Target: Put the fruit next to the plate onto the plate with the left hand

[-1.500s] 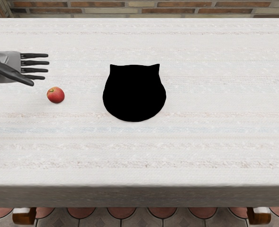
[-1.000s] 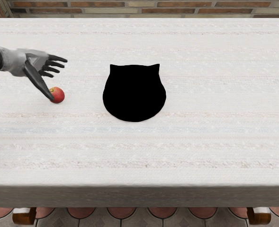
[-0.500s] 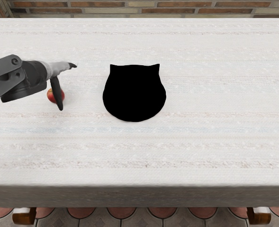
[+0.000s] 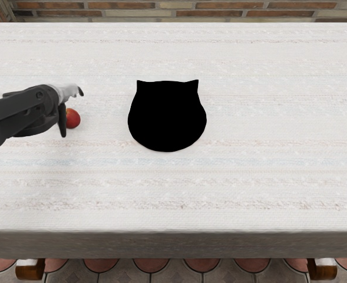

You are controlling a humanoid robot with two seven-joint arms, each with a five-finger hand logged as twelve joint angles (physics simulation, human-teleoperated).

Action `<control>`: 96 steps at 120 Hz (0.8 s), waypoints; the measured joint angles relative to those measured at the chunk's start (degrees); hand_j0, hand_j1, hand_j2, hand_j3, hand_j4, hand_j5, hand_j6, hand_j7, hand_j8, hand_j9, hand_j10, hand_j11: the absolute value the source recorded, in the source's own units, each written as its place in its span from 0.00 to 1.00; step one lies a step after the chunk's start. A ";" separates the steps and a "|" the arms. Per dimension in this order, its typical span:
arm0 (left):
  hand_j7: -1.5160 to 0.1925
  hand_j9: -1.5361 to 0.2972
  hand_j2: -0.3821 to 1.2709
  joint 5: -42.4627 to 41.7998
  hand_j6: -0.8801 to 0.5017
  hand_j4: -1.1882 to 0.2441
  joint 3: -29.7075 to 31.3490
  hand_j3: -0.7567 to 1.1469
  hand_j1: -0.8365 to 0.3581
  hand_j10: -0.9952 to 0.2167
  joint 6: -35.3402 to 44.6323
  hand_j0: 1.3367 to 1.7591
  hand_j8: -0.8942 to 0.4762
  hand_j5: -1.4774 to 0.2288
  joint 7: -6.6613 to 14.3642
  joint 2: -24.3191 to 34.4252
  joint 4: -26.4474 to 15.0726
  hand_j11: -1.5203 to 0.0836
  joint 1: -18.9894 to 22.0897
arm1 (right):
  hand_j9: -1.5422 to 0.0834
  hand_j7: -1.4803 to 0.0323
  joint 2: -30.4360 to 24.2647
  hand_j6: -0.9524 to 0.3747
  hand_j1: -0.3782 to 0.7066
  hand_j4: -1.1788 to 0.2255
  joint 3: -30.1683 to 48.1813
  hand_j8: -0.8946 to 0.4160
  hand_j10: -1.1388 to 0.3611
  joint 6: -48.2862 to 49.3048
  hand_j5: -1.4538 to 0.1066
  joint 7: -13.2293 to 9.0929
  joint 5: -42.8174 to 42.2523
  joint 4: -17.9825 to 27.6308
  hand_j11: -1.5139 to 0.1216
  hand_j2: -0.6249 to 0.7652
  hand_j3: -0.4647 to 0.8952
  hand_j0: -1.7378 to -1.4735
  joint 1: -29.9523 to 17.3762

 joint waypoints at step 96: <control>0.50 0.48 0.30 -0.58 0.28 0.47 1.33 0.40 0.49 0.40 1.03 0.76 0.30 0.49 -0.01 -2.24 3.52 0.53 0.89 | 0.95 0.98 0.00 0.72 0.03 0.84 0.01 0.68 0.76 0.00 0.93 0.00 0.00 0.02 0.93 0.45 0.34 0.30 0.02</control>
